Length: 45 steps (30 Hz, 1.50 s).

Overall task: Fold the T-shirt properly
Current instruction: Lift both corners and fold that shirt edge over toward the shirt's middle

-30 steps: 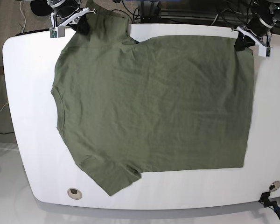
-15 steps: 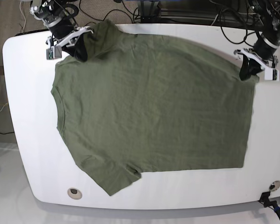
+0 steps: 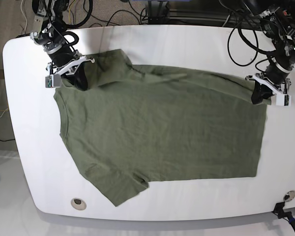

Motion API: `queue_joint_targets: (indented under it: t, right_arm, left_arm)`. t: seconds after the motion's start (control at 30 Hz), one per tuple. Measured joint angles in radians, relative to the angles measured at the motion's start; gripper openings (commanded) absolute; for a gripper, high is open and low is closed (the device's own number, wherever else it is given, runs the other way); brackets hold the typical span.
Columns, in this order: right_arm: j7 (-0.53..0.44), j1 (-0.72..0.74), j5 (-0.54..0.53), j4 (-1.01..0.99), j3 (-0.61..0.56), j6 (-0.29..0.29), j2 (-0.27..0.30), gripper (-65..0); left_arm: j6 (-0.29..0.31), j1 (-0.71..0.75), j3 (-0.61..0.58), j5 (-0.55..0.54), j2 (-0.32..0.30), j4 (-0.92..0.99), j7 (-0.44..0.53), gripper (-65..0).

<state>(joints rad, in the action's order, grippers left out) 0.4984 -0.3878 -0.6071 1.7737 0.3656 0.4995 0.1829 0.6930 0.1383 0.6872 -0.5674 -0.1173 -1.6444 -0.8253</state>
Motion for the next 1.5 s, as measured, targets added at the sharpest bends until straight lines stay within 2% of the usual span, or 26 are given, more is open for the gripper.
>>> queue_joint_targets:
  t: [0.37,0.8,0.97,1.13,1.3,1.43,1.5]
  right_arm:
    - [-0.001,0.177,0.0,-0.158,-0.002,-0.001,0.068,-65.0]
    - [0.0,0.303,0.001,-0.257,-0.008,-0.002,0.092,-65.0]
    - [0.0,0.32,0.001,-0.259,-0.074,-0.003,0.111,-65.0]
    - [-0.001,0.367,0.001,-0.332,-0.078,-0.005,0.111,-65.0]
    - [-0.001,0.435,0.135,-0.413,-0.076,-0.001,0.108,-65.0]
    - [-0.009,0.45,0.156,-0.417,-0.077,0.0,0.105,-65.0]
    - [-0.007,0.452,0.159,-0.422,-0.077,-0.001,0.105,-65.0]
  left_arm:
    - [0.001,-0.121,-0.072,0.106,0.003,0.09,0.002,-65.0]
    - [0.0,-0.19,-0.071,0.121,0.0,0.14,0.0,-65.0]
    - [0.002,-0.244,-0.073,0.118,-0.003,0.215,0.003,-65.0]
    - [0.0,-0.285,-0.072,0.181,-0.003,0.223,0.002,-65.0]
    - [0.003,-0.309,-0.072,0.236,-0.002,0.224,0.002,-65.0]
    - [0.004,-0.353,-0.072,0.269,-0.003,0.244,0.009,-65.0]
    - [0.004,-0.362,-0.073,0.282,-0.004,0.28,0.045,-65.0]
